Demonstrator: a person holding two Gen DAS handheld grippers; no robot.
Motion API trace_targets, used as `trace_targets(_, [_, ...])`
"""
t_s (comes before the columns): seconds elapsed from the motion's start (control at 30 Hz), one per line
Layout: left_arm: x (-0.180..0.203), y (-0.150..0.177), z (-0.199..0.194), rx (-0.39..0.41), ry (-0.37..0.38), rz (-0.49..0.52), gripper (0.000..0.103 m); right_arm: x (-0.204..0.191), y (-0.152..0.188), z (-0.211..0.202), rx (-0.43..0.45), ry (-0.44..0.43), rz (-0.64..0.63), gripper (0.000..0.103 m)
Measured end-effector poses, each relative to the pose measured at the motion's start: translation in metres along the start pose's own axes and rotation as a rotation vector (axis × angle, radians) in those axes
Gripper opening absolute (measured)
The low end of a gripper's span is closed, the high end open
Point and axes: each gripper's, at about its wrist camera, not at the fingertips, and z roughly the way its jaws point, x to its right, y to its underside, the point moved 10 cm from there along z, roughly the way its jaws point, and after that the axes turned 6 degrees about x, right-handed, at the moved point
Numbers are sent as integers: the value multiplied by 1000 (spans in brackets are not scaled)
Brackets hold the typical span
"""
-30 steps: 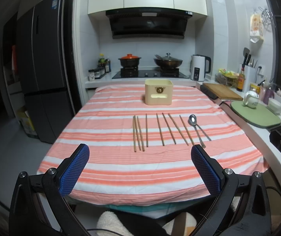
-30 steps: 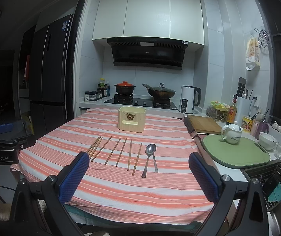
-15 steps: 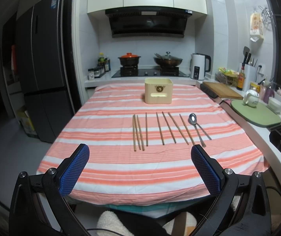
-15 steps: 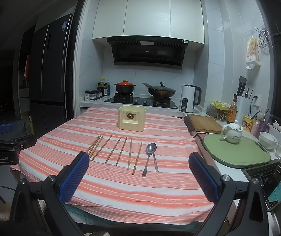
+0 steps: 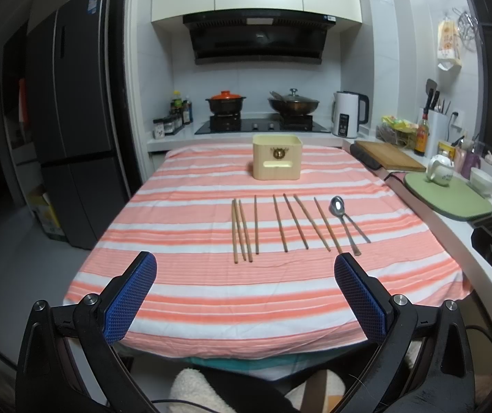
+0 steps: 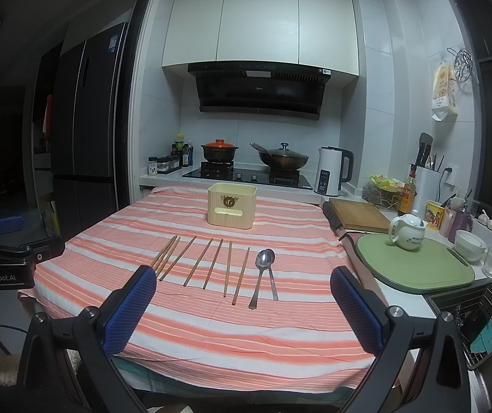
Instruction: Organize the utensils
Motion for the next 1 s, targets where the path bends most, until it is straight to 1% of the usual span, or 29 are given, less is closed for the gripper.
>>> trace_targets(0.67, [1,-5,2,-10,14,3,103,1,5,3,-12,4,1,103])
trace_targets(1.0, [2,-6,8,-36,24,1,103,2,6,4,-23,1,1,103])
